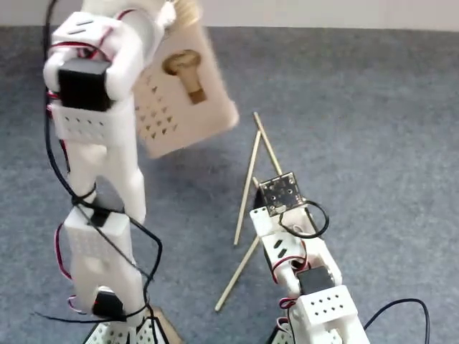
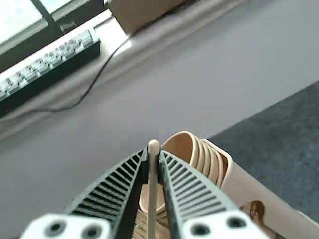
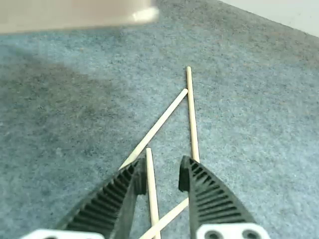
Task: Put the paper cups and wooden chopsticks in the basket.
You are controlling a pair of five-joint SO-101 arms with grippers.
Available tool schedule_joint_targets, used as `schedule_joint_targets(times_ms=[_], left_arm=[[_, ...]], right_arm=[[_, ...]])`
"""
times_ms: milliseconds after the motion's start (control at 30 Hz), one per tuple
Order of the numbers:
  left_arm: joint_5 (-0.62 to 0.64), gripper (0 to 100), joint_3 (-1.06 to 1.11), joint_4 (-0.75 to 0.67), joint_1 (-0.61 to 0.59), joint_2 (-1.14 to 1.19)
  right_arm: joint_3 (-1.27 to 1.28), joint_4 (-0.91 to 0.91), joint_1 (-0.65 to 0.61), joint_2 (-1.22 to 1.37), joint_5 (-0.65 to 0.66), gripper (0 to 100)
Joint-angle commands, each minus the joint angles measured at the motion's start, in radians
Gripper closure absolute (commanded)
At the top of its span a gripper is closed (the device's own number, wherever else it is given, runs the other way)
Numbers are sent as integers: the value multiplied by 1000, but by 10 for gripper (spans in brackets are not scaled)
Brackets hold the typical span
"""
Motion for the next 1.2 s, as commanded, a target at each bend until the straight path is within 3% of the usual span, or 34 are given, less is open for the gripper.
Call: schedule_joint_targets(times_ms=[0,267,667,933,1167], left_arm=[[51,995,-12,68,-30,-2],[52,995,-15,224,-48,5],[87,995,4,273,202,33],[87,995,15,186,252,186],[81,995,15,-3,246,197]], right_arm=[[21,-18,-8,-19,11,875],[21,-18,-8,-19,11,875],[21,-18,-7,-19,11,875],[21,-18,-7,-19,11,875],[21,-18,-8,-19,11,875]])
